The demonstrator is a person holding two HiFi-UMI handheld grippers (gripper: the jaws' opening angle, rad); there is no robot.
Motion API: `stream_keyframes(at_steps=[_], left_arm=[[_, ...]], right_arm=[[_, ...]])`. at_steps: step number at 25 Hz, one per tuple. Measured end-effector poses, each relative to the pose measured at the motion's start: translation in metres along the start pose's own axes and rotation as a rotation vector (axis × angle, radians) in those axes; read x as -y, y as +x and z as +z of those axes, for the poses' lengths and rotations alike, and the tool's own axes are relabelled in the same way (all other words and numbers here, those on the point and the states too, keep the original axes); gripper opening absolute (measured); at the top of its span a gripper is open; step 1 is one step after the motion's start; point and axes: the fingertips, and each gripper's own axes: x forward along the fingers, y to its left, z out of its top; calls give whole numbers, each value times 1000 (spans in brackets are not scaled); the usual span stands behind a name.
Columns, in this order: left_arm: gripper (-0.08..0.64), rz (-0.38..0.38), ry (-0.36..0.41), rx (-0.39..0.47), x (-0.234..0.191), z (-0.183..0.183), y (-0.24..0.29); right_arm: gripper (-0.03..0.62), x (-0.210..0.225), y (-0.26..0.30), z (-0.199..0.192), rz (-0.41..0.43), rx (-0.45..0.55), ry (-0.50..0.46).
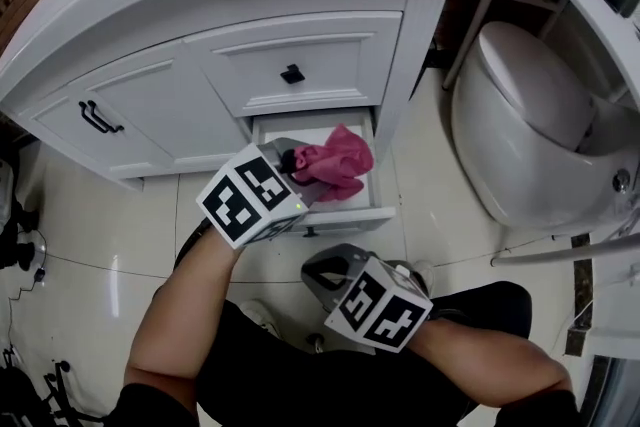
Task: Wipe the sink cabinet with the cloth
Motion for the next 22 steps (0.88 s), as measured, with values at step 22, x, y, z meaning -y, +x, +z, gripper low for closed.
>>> stream_keyframes(at_steps=[22], left_arm=[[86,7,36,-2,69,17,24]], right_arm=[[6,-50,-52,-14,-218,107,21]])
